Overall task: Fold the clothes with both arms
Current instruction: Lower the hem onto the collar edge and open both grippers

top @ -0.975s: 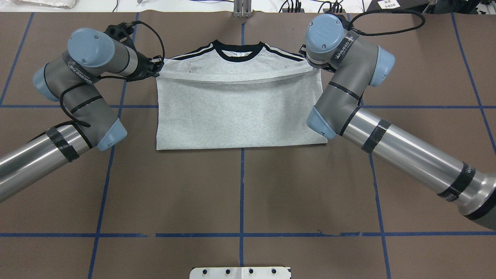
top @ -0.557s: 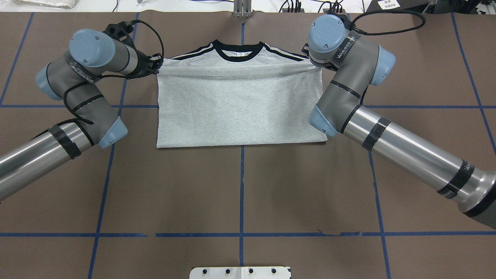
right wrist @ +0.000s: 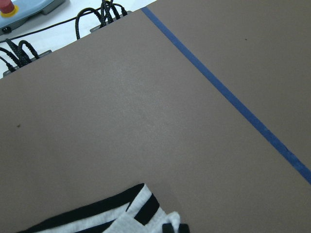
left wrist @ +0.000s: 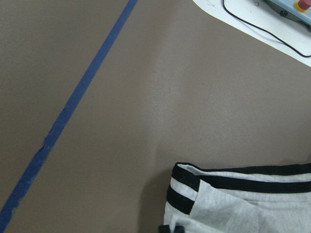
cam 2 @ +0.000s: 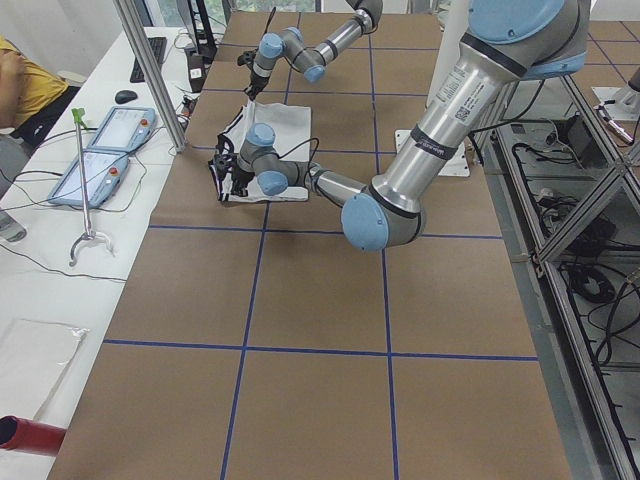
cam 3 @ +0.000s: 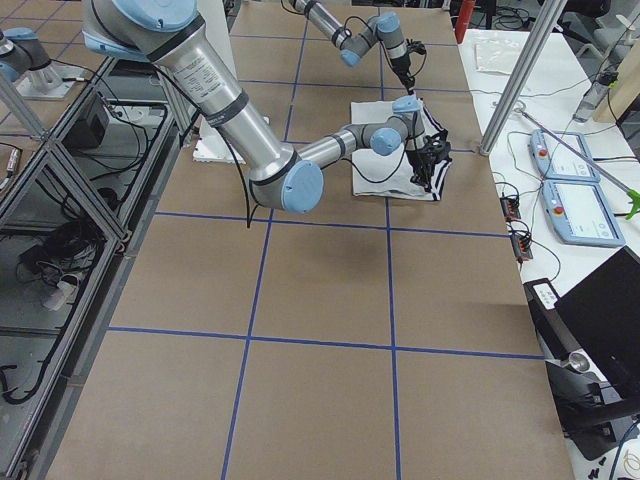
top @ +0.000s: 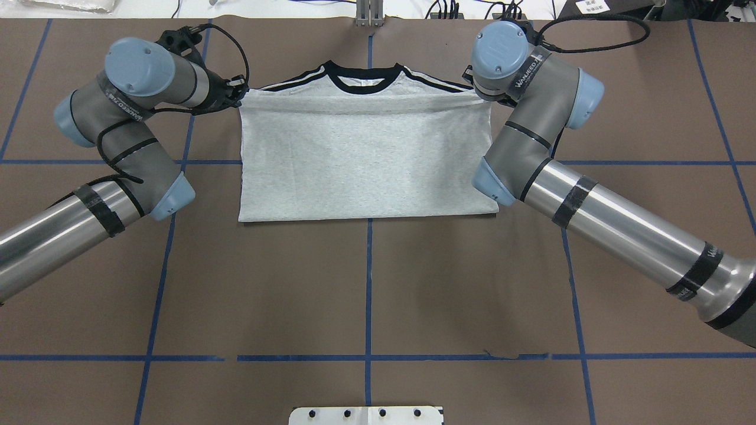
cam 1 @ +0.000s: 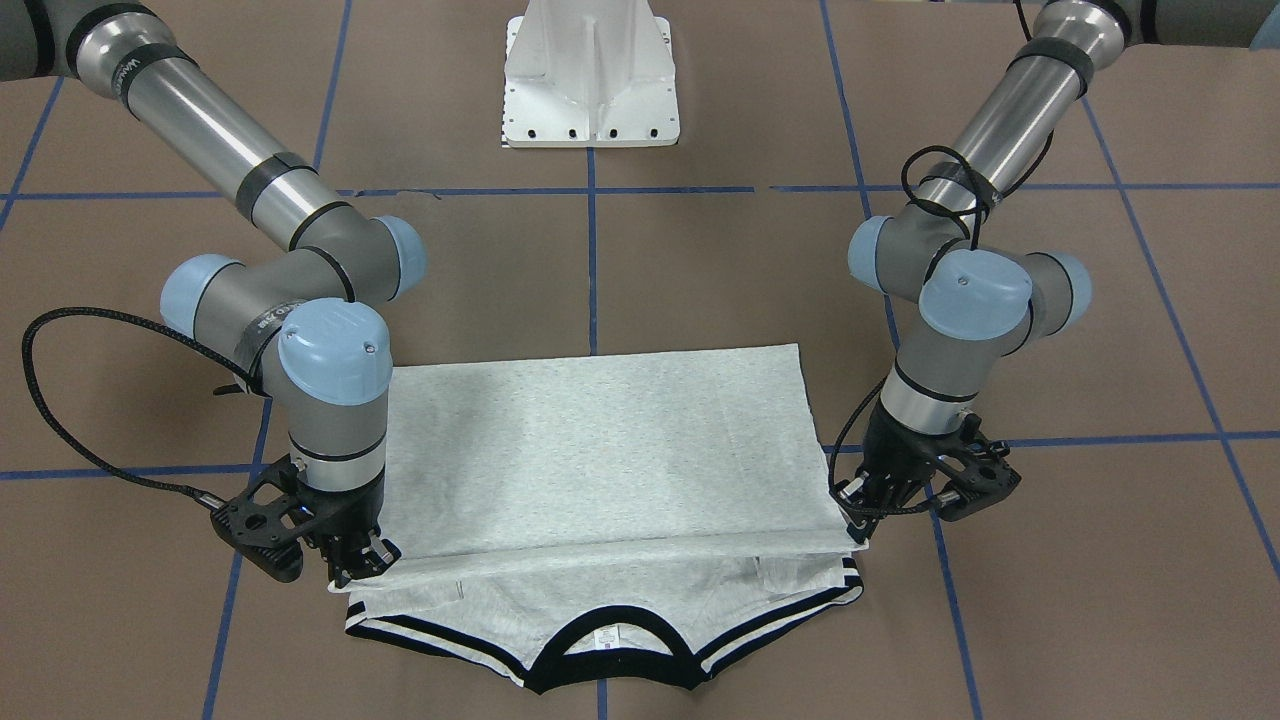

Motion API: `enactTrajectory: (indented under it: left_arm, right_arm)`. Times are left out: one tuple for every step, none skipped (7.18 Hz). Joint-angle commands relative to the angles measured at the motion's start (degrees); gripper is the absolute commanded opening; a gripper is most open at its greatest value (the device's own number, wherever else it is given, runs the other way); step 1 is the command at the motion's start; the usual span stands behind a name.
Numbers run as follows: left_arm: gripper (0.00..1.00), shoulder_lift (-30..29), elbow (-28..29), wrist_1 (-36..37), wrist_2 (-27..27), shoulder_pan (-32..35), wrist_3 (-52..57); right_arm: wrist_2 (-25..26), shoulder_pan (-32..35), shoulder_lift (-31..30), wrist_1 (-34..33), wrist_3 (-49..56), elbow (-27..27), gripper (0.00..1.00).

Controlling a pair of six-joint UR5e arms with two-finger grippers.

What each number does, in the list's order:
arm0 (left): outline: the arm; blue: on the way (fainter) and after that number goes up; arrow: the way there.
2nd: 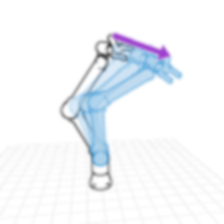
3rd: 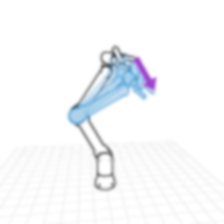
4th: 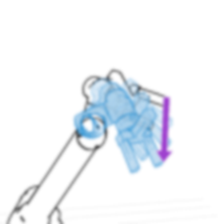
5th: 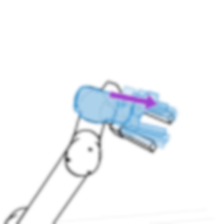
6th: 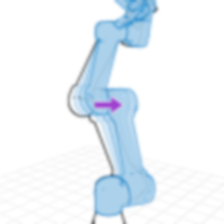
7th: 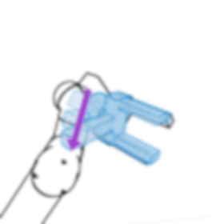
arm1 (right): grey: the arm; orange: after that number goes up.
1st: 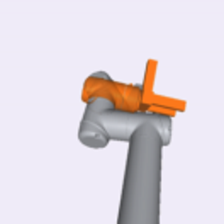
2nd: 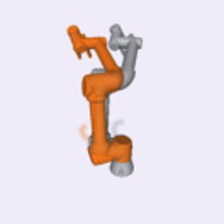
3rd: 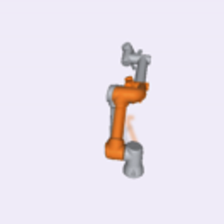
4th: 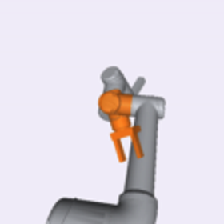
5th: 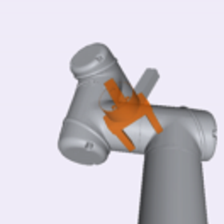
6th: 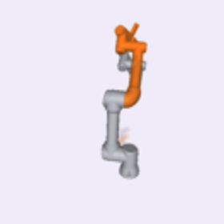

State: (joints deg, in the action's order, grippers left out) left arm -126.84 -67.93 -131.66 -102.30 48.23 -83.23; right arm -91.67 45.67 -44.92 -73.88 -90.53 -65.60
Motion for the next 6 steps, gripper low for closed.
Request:
enactTrajectory:
  left_arm:
    - [0.00,-1.1,1.6,0.0,0.1,0.0,0.0]
    - [0.08,-1.1,1.7,0.0,0.1,0.0,0.0]
    - [0.10,-1.1,1.7,0.0,1.0,0.0,0.0]
    - [0.14,-1.2,1.9,0.0,1.1,0.0,0.0]
    - [0.20,-1.2,2.2,0.0,1.1,0.0,0.1]
    - [0.26,-1.2,2.3,0.0,1.2,0.3,1.7]
  right_arm:
    - [0.0,-0.1,0.1,0.1,-0.1,0.1,0.00]
    - [0.0,-0.1,0.0,0.1,-0.1,0.1,0.00]
    - [0.0,-0.1,0.1,0.1,-0.1,0.0,0.00]
    - [0.0,-0.1,0.1,0.1,-0.1,0.0,0.01]
    - [0.1,-0.1,0.0,0.1,-0.1,0.0,0.22]
    - [0.2,0.0,0.0,0.1,0.0,0.0,0.32]
